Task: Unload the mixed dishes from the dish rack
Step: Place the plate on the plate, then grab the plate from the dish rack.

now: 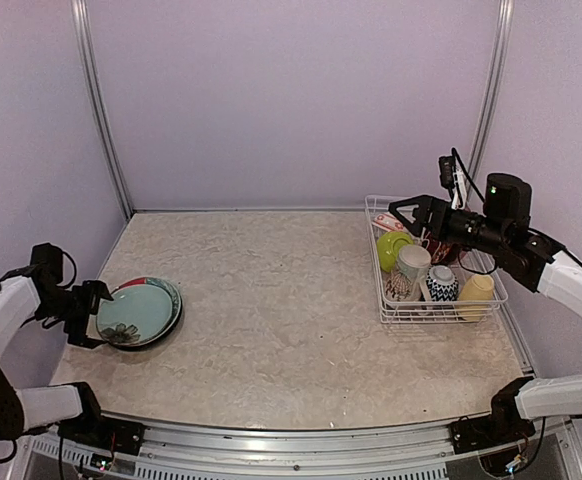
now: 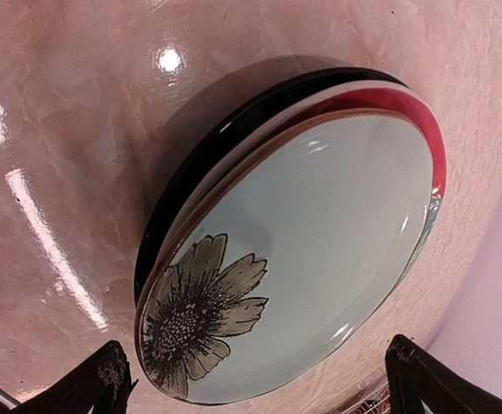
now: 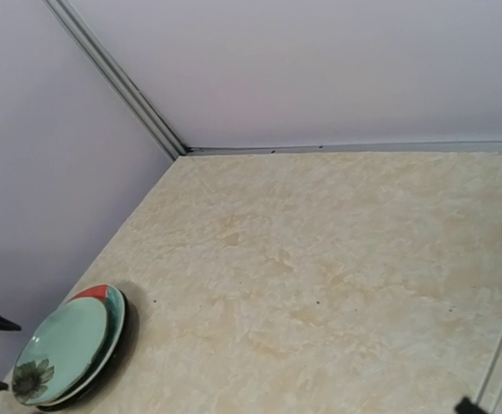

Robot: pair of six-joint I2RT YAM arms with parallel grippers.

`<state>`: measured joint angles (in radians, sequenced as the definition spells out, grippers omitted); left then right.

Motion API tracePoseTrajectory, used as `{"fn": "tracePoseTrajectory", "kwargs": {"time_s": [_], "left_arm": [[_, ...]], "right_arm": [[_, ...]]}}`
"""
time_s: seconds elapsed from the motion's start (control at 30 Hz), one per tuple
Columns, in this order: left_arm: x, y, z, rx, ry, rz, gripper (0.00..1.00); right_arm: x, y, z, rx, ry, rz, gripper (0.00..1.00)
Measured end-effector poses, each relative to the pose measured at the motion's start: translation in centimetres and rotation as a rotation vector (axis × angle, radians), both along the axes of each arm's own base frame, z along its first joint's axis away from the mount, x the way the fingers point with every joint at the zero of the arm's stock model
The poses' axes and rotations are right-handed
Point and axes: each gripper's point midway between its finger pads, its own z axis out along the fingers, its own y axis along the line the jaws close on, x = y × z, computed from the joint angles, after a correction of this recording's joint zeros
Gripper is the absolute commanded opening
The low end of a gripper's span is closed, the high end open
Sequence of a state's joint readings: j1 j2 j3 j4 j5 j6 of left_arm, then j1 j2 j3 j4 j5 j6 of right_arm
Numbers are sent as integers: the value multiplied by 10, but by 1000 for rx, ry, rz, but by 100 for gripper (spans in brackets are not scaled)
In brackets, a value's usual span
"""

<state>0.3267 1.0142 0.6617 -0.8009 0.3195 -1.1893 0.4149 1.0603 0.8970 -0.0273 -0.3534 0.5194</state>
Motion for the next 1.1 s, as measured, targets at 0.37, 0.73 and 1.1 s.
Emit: {"fn": "tracePoseTrajectory", "kwargs": {"time_s": [0.37, 0.73, 1.1], "left_arm": [[21, 24, 66, 113, -83, 11, 99], [77, 4, 216, 210, -590, -243, 99], [125, -108, 318, 426, -946, -630, 99]], "right_arm": [[10, -24, 3, -128, -30, -131, 100], [19, -76, -17, -346, 5, -372, 100], [62, -151, -45, -450, 178, -596, 100]]}}
